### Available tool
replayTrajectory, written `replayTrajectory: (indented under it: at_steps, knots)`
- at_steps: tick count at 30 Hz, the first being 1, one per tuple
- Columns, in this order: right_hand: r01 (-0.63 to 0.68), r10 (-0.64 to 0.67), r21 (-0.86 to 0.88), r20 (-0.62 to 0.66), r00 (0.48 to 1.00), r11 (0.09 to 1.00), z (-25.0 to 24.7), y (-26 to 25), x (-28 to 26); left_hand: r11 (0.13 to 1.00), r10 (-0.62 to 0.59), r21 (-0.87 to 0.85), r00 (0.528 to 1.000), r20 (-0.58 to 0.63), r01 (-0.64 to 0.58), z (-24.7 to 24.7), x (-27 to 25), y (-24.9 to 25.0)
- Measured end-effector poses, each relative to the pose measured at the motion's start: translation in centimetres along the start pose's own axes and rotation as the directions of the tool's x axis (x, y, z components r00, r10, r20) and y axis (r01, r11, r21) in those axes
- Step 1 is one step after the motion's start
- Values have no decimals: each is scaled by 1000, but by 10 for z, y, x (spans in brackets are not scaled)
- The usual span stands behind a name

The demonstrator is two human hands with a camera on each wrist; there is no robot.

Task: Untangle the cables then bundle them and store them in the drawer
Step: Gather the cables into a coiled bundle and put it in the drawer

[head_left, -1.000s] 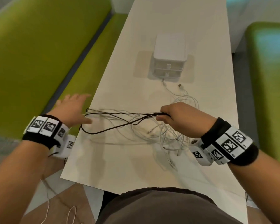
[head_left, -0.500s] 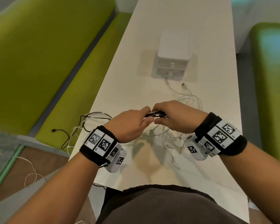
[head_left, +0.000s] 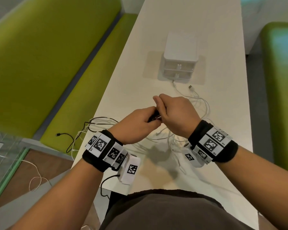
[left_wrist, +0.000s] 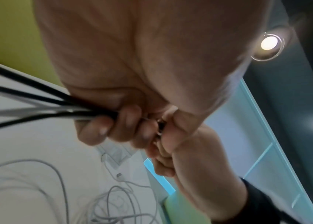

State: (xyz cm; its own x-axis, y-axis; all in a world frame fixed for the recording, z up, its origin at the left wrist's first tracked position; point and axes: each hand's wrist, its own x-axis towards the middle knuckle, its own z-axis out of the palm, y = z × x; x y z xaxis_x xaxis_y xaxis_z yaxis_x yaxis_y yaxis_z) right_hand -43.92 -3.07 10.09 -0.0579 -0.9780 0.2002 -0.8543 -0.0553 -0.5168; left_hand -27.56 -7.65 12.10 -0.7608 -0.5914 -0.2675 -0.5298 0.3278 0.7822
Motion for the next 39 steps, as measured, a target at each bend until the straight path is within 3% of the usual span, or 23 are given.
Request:
replayTrajectory:
  at_steps: [2, 4, 6, 7, 8, 10, 11, 13, 19, 21, 23, 26, 29, 33, 39]
  knots:
    - [-36, 34, 65, 27, 999, 997, 0, -3, 1, 990, 22, 138, 999, -23, -19, 5, 1, 3]
    - [-72, 61, 317, 46, 997, 946, -1, -1, 1, 926, 23, 376, 997, -79, 8, 7, 2, 2]
    - [-181, 152, 617, 101, 983, 766, 5, 5, -2, 845, -1, 531, 994, -105, 57, 0, 3, -8]
    - [-244, 186, 649, 158, 970, 720, 10, 10, -4, 835, -27, 544, 994, -110, 83, -5, 1, -13]
    - [-285, 194, 578, 215, 957, 765, 17, 17, -4, 837, -62, 535, 991, -121, 117, -9, -1, -20]
    - [-195, 129, 142, 380, 916, 970, 29, 33, -6, 878, -127, 439, 978, -168, 189, -16, -5, -31]
    - [-91, 109, -61, 477, 872, 994, 35, 38, -9, 906, -162, 362, 969, -187, 221, -17, -7, -36]
    - [43, 78, -195, 570, 818, 980, 46, 44, -14, 937, -213, 229, 951, -226, 264, -14, -9, -42]
    - [269, -97, -299, 486, 869, 915, 49, 44, -7, 970, -237, -30, 914, -329, 241, -8, -1, -43]
    - [181, -113, -157, 367, 923, 971, 38, 38, -3, 966, -242, -166, 913, -329, 197, -6, 2, -43]
    - [34, -51, 69, 265, 963, 997, 20, 28, 2, 920, -221, -382, 914, -341, 81, -4, 5, -43]
    - [-52, -32, 322, 250, 968, 945, -12, 10, 6, 867, -151, -492, 898, -413, -80, 1, 9, -41]
    - [-106, -8, 496, 222, 975, 862, -27, 3, 9, 797, -134, -587, 907, -400, -141, 8, 15, -35]
    - [-163, 85, 580, 159, 984, 798, -23, 9, 14, 729, -155, -678, 943, -296, -93, 21, 17, -34]
    - [-246, 227, 614, 111, 968, 750, -6, 10, 15, 646, -180, -754, 937, -299, -116, 36, 12, -43]
